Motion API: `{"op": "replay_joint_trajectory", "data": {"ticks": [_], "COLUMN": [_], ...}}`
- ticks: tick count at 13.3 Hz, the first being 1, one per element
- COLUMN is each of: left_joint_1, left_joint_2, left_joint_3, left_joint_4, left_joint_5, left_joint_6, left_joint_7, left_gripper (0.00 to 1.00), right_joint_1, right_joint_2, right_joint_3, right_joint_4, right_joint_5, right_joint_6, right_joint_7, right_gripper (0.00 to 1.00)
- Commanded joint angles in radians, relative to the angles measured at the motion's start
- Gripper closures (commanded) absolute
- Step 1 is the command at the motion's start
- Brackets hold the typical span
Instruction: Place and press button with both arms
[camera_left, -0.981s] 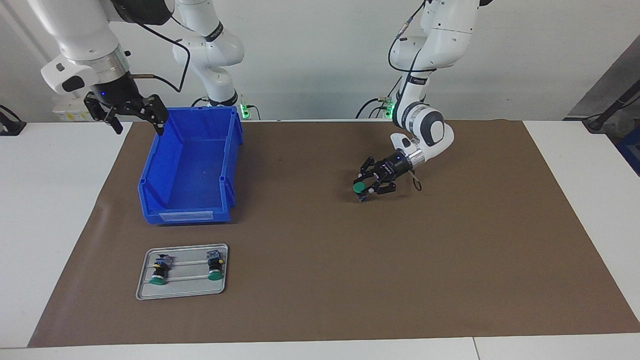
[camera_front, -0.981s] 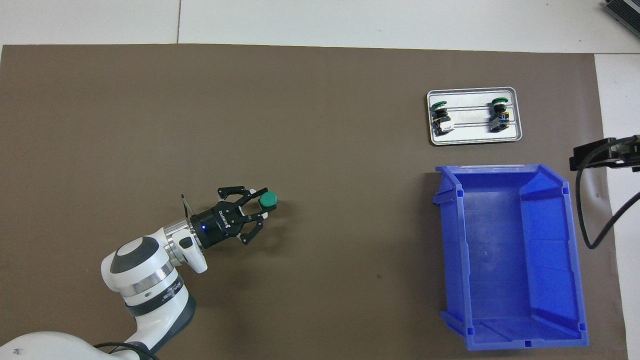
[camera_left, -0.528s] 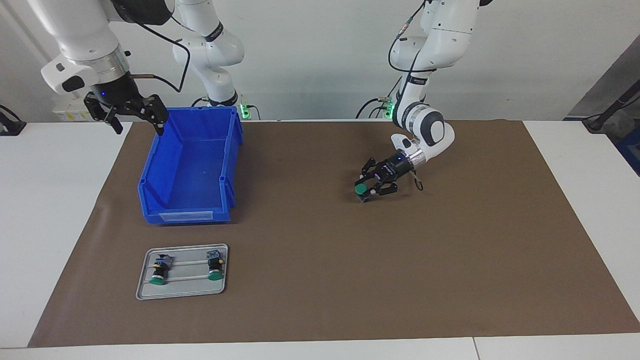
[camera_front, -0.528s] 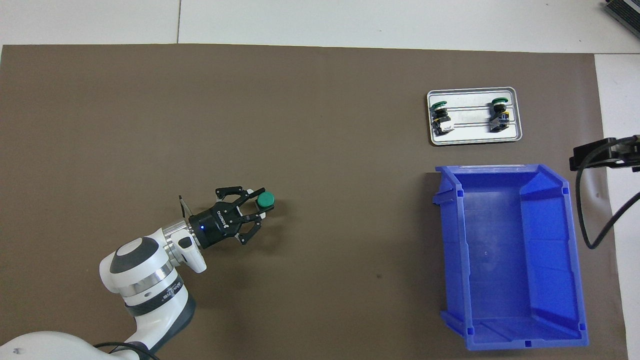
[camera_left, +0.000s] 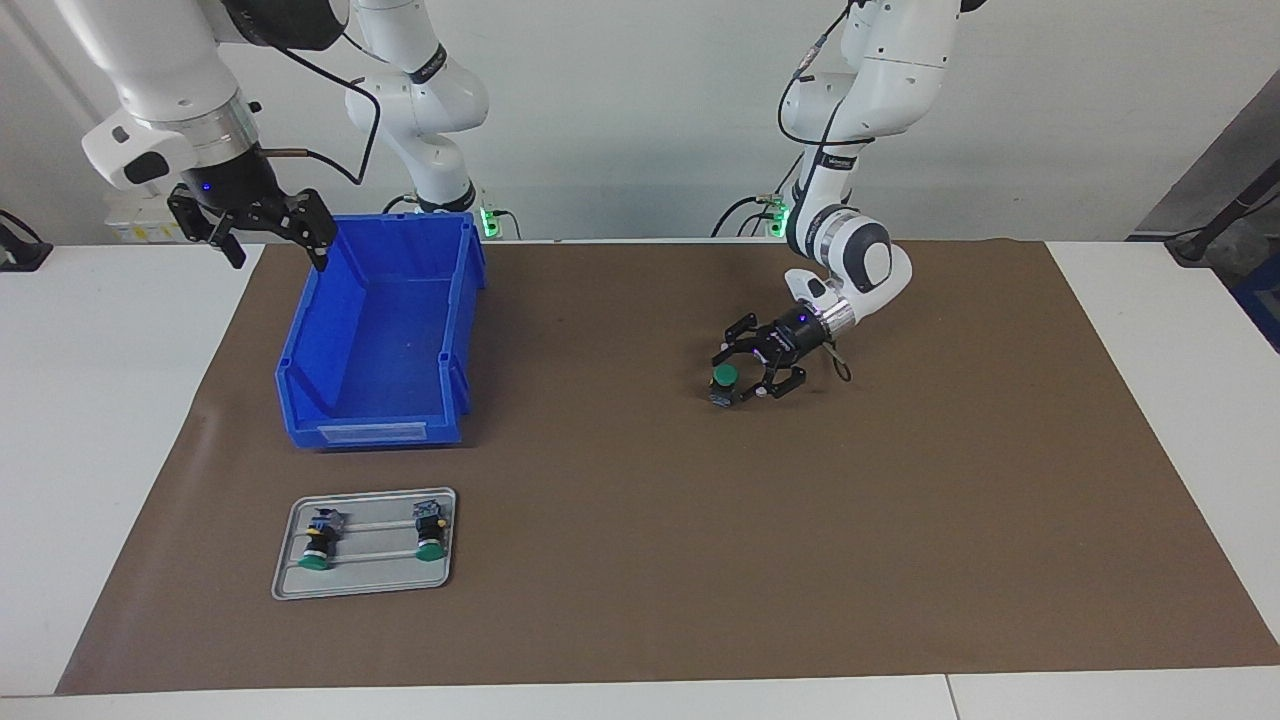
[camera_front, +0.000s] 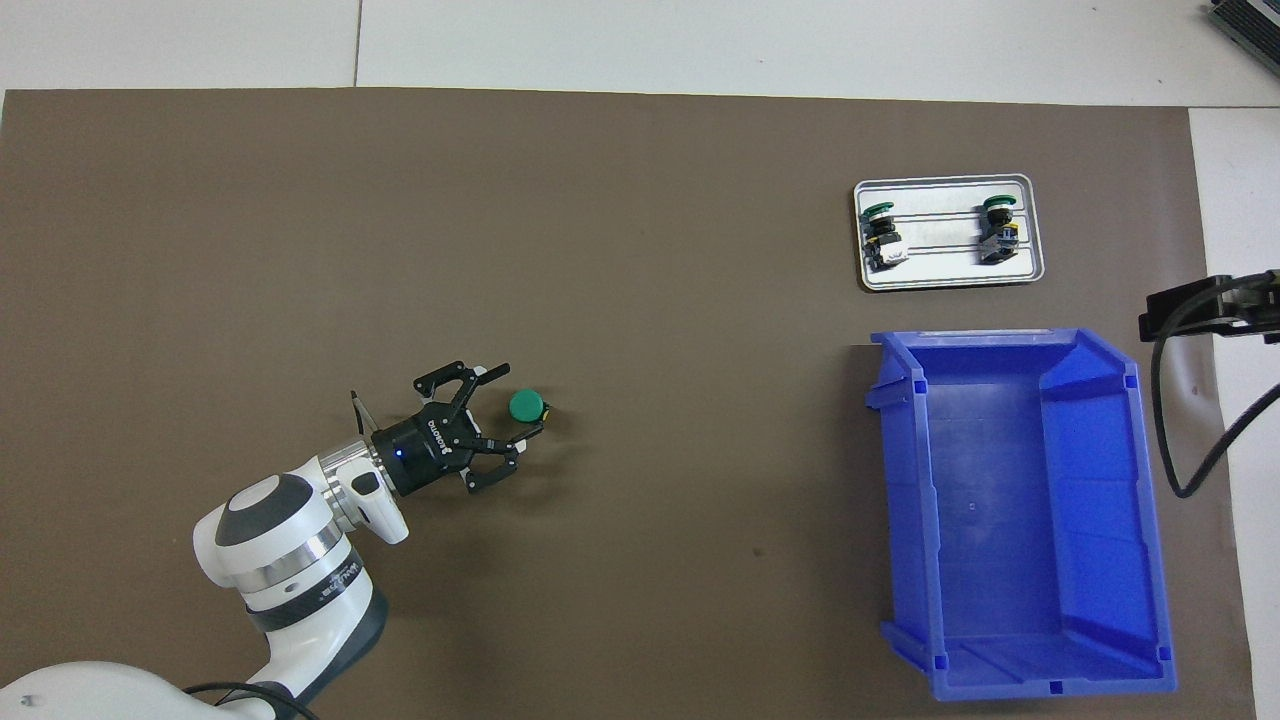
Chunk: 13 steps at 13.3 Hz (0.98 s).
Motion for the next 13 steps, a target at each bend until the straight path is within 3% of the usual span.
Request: {"op": "replay_joint_trajectory", "data": {"ticks": [1, 4, 9, 13], "left_joint_1": [0.013, 0.004, 0.013, 0.101], "left_joint_2": [-0.016, -0.036, -0.162, -0.193], "left_joint_3": [-0.005, -0.007, -0.002, -0.001], "left_joint_4": [-0.03, -0.041, -0.038, 0.01], "left_joint_5": [-0.009, -0.007, 0.0, 0.234], "left_joint_6": [0.002, -0.006, 0.072, 0.086], "left_joint_7": [0.002, -0.098, -0.274, -0.451], "left_gripper": [0.0, 0.0, 0.06, 0.07], "right_joint_1": [-0.004, -0.004, -0.004, -0.004], "right_joint_2": [-0.027, -0.027, -0.027, -0.027], "right_joint_3": [0.004, 0.004, 0.004, 0.004], "right_joint_4": [-0.031, -0.031, -0.031, -0.031], "right_joint_5": [0.006, 0.006, 0.006, 0.006], "right_joint_6": [0.007, 0.007, 0.007, 0.007], "right_joint_7": [0.006, 0.006, 0.006, 0.006], "right_gripper": [0.0, 0.0, 0.0, 0.0]}}
